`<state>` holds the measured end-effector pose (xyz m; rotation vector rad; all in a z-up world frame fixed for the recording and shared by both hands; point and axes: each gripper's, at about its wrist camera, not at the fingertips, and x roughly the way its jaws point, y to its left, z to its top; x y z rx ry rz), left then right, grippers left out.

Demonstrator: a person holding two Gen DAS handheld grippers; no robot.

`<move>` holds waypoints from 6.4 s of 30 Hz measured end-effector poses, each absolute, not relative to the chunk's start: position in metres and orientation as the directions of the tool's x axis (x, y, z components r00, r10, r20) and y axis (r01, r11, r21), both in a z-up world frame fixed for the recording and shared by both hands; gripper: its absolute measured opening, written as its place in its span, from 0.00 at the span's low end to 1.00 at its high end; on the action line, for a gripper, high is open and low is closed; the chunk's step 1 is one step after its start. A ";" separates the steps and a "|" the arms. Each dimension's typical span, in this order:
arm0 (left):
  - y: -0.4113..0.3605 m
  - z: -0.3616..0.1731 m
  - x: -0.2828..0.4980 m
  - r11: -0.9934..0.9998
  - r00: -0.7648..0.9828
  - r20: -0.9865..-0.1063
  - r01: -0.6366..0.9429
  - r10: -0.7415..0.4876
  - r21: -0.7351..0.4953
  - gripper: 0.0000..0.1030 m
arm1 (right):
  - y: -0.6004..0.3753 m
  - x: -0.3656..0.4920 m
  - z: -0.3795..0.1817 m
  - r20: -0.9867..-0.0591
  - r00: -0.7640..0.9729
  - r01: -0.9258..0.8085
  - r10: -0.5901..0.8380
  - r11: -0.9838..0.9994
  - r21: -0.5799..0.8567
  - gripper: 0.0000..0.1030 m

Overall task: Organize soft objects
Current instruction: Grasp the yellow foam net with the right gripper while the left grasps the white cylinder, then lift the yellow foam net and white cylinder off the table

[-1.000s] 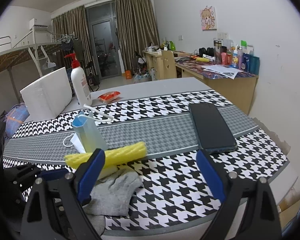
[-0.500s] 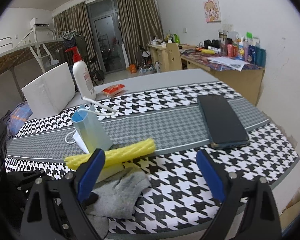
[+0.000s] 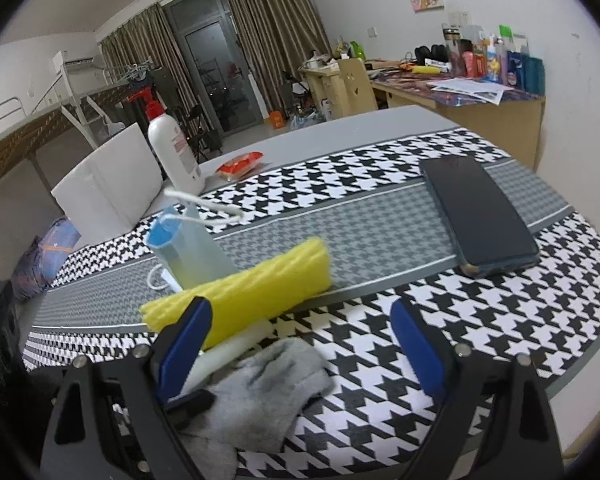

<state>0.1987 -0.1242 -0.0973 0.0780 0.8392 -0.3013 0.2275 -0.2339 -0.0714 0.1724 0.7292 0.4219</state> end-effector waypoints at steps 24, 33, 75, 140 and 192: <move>-0.115 -0.094 0.191 0.956 0.632 -0.739 0.286 -0.235 -0.060 0.17 | -0.222 0.234 -0.076 -0.637 0.585 -0.321 0.502 0.865 0.386 0.18; -0.111 -0.089 0.187 0.958 0.644 -0.728 0.280 -0.236 -0.063 0.17 | -0.229 0.226 -0.062 -0.592 0.640 -0.325 0.490 0.871 0.369 0.13; -0.092 -0.062 0.169 0.975 0.715 -0.671 0.214 -0.198 -0.061 0.21 | -0.252 0.194 -0.026 -0.490 0.756 -0.316 0.433 0.898 0.306 0.12; -0.042 -0.059 0.179 0.969 0.693 -0.702 0.247 -0.162 0.021 0.09 | -0.237 0.181 -0.008 -0.431 0.790 -0.337 0.436 0.896 0.289 0.12; 0.061 0.031 0.151 0.997 0.879 -0.473 0.079 -0.064 0.012 0.09 | -0.115 0.185 0.039 -0.323 0.771 -0.526 0.549 0.835 0.163 0.12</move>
